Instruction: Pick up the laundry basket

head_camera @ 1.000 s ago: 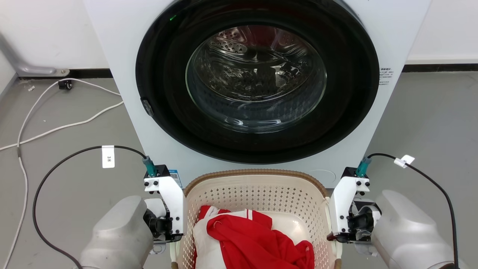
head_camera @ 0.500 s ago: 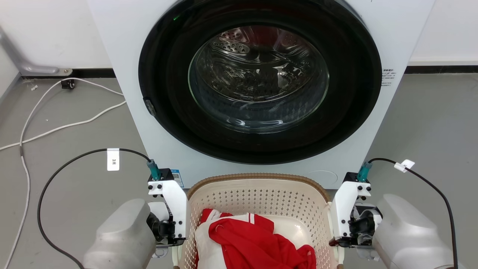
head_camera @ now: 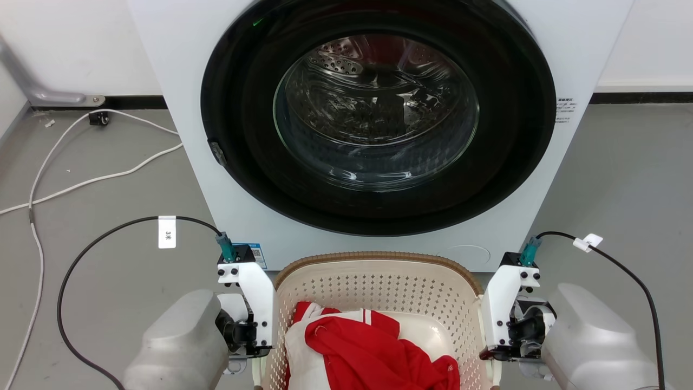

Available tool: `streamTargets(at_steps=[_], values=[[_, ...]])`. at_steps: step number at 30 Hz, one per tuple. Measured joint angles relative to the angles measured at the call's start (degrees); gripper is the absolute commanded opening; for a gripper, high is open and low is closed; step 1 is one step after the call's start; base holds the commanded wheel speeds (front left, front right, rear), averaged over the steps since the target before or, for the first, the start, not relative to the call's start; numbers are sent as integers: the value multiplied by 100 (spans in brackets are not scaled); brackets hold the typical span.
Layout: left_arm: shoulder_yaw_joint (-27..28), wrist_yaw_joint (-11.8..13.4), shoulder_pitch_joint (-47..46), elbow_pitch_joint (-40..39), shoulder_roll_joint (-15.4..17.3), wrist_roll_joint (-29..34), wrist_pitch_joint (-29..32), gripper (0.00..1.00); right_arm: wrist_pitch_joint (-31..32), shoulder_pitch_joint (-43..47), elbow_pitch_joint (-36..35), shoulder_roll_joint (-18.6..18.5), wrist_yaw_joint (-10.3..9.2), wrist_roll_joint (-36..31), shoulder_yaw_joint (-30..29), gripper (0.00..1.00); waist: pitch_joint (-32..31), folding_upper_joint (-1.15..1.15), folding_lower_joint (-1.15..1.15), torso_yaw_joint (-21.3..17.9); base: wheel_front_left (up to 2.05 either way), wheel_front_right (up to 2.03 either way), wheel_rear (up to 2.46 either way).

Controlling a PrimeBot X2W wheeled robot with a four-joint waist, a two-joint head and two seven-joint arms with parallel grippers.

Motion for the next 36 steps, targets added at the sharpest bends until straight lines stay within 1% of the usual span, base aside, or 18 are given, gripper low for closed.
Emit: streamTargets(at_steps=[18, 36], values=[[-127, 0, -1, 5, -4, -118, -97, 0, 9, 13, 0, 2, 0, -155, -201, 0, 13, 0, 0, -4, 0, 0, 0], [-256, 0, -13, 9, 9, -269, -91, 0, 79, 55, 0, 3, 0, -186, -260, 0, 9, 0, 0, 6, 0, 0, 0]])
